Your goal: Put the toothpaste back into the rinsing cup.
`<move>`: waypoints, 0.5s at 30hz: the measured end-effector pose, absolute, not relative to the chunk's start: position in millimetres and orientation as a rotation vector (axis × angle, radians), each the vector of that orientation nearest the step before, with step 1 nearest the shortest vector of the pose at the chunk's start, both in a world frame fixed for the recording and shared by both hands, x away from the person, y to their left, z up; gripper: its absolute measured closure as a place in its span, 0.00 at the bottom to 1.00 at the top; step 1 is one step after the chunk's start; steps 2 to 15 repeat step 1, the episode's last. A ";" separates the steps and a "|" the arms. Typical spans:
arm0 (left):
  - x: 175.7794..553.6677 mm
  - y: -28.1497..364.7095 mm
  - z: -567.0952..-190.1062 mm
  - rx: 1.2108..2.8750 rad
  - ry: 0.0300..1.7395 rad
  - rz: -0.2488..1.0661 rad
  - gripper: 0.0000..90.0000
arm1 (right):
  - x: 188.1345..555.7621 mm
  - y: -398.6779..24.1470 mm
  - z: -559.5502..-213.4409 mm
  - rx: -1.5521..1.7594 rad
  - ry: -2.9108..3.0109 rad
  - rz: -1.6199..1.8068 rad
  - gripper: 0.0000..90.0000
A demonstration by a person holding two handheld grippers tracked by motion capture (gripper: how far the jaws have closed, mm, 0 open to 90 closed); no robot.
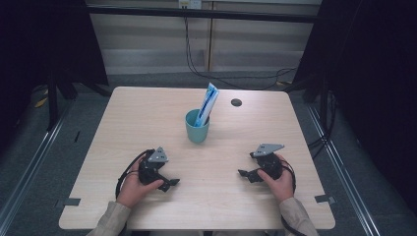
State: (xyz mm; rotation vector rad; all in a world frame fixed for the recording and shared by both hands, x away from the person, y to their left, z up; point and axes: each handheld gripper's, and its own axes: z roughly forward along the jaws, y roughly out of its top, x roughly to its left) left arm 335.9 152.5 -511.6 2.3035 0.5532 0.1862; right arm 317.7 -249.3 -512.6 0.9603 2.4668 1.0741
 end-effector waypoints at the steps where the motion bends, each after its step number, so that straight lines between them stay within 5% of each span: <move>1: 335.8 152.2 -511.8 2.298 0.558 0.185 0.00 | 317.6 -249.3 -512.6 0.957 2.466 1.072 0.15; 15: 335.8 152.2 -511.8 2.298 0.558 0.185 0.00 | 317.6 -249.3 -512.6 0.957 2.466 1.072 0.15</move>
